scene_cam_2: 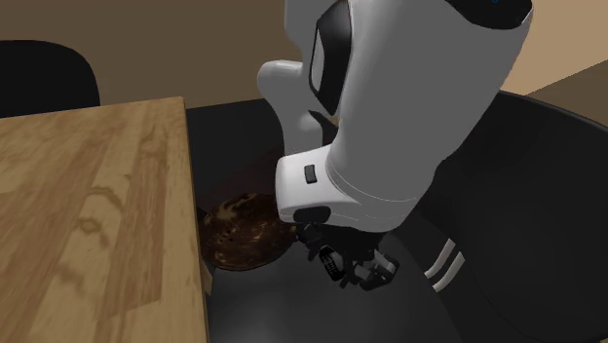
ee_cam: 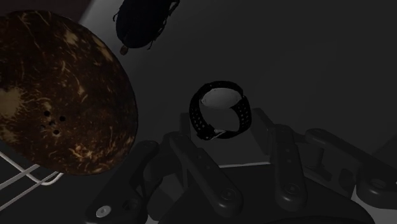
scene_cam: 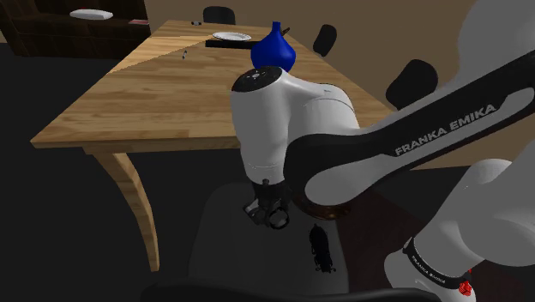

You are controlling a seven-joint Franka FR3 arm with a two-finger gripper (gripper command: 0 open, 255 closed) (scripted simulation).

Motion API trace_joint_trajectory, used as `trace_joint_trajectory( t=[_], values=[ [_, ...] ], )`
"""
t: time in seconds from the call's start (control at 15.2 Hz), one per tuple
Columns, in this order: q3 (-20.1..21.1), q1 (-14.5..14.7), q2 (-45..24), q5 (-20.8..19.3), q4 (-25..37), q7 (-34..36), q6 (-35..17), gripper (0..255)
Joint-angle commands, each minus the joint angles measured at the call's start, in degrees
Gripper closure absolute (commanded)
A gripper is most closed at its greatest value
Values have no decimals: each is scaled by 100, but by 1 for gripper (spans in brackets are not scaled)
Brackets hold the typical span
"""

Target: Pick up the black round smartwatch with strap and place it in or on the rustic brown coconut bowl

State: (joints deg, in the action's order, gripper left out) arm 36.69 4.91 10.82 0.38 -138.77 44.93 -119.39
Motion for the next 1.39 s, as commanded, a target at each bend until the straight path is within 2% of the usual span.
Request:
trace_joint_trajectory(
  t=[0.0, 0.66, 0.99, 1.32],
  values=[
    [-30, 17, 115, 66, 58, -66, 156, 255],
    [-187, 67, 548, 255, 486, -309, 951, 255],
    [-777, 18, 1415, 384, -290, -1135, 953, 255],
    [-1390, -104, 2138, 263, -926, -1894, 989, 255]
  ],
)
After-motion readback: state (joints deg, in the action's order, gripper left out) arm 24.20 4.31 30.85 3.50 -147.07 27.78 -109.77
